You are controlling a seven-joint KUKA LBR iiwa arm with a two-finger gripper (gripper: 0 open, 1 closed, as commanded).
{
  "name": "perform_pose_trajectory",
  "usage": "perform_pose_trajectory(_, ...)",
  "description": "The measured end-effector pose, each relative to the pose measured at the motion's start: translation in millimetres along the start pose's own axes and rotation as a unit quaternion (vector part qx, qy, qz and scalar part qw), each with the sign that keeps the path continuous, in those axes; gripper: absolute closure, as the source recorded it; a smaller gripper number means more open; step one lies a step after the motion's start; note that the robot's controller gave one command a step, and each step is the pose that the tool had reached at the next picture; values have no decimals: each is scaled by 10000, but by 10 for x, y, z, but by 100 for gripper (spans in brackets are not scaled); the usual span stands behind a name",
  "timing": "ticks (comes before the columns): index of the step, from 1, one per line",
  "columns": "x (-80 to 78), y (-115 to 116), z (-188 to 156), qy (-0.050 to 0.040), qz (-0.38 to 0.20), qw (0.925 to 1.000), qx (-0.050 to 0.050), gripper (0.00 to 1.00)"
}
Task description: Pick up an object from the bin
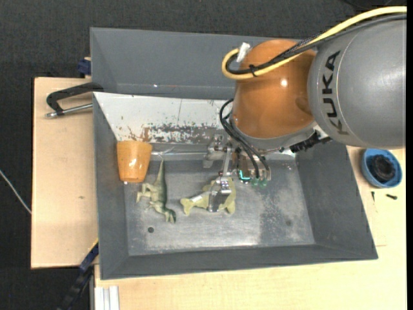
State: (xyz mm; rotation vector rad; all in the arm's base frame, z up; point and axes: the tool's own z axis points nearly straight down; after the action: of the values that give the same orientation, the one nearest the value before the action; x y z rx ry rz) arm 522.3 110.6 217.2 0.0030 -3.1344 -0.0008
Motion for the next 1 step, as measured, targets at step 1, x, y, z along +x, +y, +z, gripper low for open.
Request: perform_pose_trajectory(1, -485, -527, 1456, -72, -692, 9976, -5, 0)
